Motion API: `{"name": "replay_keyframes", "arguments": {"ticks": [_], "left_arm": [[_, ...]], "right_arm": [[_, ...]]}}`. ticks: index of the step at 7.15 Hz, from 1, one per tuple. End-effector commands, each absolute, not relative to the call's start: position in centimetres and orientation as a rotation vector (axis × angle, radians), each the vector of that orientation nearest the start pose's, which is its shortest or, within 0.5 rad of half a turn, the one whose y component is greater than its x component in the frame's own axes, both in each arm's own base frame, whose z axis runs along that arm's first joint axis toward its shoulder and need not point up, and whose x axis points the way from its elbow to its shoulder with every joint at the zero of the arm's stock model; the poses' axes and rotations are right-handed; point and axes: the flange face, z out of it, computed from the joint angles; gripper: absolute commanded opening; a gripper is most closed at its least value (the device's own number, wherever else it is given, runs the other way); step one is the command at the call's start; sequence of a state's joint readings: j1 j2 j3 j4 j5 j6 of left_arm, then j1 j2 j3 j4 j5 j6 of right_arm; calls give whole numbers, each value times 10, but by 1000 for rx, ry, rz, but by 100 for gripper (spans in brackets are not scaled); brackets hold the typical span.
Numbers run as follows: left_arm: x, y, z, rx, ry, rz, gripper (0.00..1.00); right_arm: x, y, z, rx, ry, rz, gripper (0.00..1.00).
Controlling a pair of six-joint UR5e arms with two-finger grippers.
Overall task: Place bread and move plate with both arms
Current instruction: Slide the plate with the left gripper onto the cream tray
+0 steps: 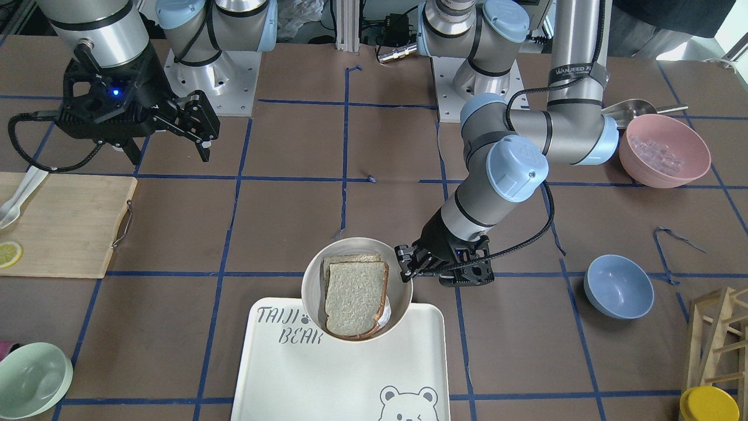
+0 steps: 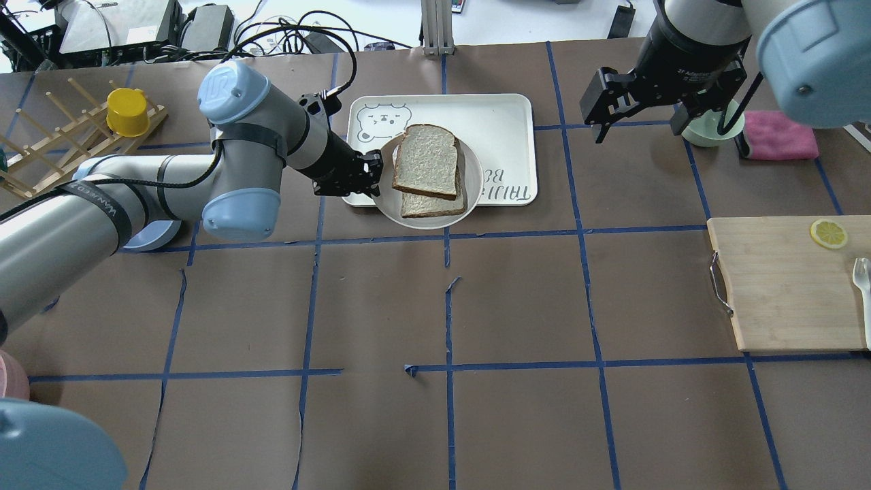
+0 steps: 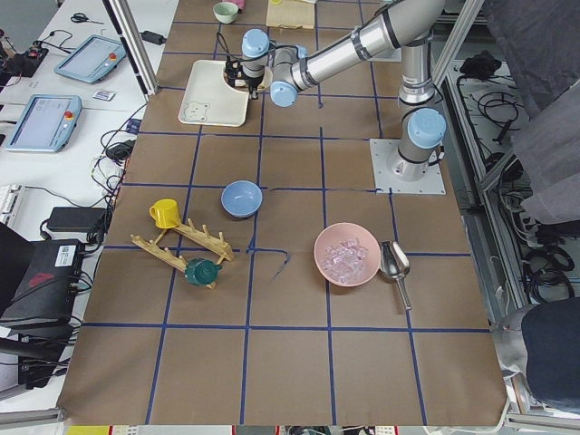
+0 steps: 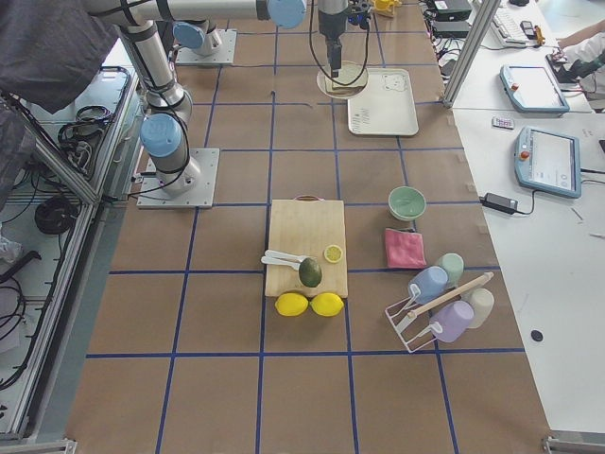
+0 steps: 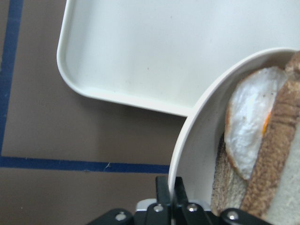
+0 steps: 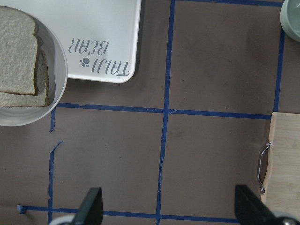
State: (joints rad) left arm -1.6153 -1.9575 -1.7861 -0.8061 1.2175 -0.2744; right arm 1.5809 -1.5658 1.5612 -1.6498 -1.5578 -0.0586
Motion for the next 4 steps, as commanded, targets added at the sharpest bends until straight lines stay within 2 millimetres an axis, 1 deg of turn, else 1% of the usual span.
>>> {"name": "replay_keyframes", "arguments": {"ticks": [1,2,3,4], "left_arm": [[-193,-643,238,-378,3504,-167,0],[-193,-663,232,-380,3502,-185,0],[-194,-676,221,-387,3502,-175,0],[-194,-681,211,-390,3503,-156,0]], "right_arm": [[139,-501,497,-106,3127,-135,100],[138,-501,496,-104,3129,-130,100],[138,-502,496,-106,3127,-137,100],[138,-502,496,-109,3127,-137,100]]}}
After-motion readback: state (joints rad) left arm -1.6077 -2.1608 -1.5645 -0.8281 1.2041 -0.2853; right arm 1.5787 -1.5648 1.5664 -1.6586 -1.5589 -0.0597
